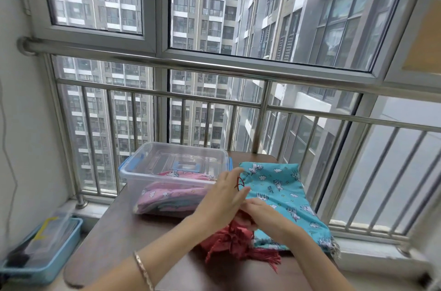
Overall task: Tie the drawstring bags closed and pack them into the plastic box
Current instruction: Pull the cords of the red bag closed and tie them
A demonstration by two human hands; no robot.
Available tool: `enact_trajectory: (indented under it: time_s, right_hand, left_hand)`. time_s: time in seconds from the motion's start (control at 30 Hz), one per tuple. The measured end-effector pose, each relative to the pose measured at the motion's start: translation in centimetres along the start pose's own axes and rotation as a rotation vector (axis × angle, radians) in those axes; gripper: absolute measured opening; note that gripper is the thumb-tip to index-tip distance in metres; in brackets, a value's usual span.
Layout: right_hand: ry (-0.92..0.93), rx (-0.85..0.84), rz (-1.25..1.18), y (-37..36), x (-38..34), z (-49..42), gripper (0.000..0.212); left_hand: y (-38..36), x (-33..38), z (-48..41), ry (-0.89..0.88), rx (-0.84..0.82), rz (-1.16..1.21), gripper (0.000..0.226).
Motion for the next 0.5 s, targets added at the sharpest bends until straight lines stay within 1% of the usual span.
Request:
enact_trajectory:
  time_s: [0.1, 0.17, 0.2, 0.23, 0.3, 0.4, 0.43, 0.5]
  right_hand:
    - [0.033, 0.026, -0.088, 0.2, -0.4, -0.2, 0.043]
    - [0.020, 0.044, -0.169, -0.1, 0.0, -0.6, 0.045]
    - [0.013, 0.050, -0.214, -0.3, 0.1, -0.8, 0.046]
    - [0.015, 0.056, -0.242, -0.5, 0.1, -0.9, 0.046]
    - [0.035, 0.079, -0.258, -0.6, -0.1, -1.0, 0.046]
    - [0.049, 0.131, -0.293, -0.4, -0.2, -0.8, 0.048]
    - [0.051, 0.146, -0.303, -0.3, -0.3, -0.8, 0.047]
    - [0.045, 0.167, -0.290, -0.3, -0.3, -0.8, 0.043]
  left_hand:
    - [0.5, -0.7, 2.0, -0.026, 0.151, -0.074, 0.035]
    - [0.9, -0.6, 3.0, -0.092, 0.254, -0.217, 0.026]
    - [0.8, -0.4, 3.3, -0.137, 0.272, -0.265, 0.024]
    - [0.6, -0.4, 3.4, -0.165, 0.268, -0.287, 0.024]
    - [0.8, -1.1, 3.2, -0.132, 0.218, -0.205, 0.024]
    - [-0.2, -2.6, 3.0, -0.024, 0.032, 0.091, 0.018]
    - [-0.7, -2.8, 3.1, -0.016, -0.017, 0.135, 0.016]
    - [-1.1, -3.3, 3.2, -0.015, -0.051, 0.136, 0.014]
Point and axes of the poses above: each hand's wrist, its own z-axis away from the middle knuckle, its own y-axis out of the back of the hand, x = y × z, the point moved 8 cm from there along -z, towards the middle knuckle, and after that the axes turned 6 degrees about z, right-handed, at the moved point
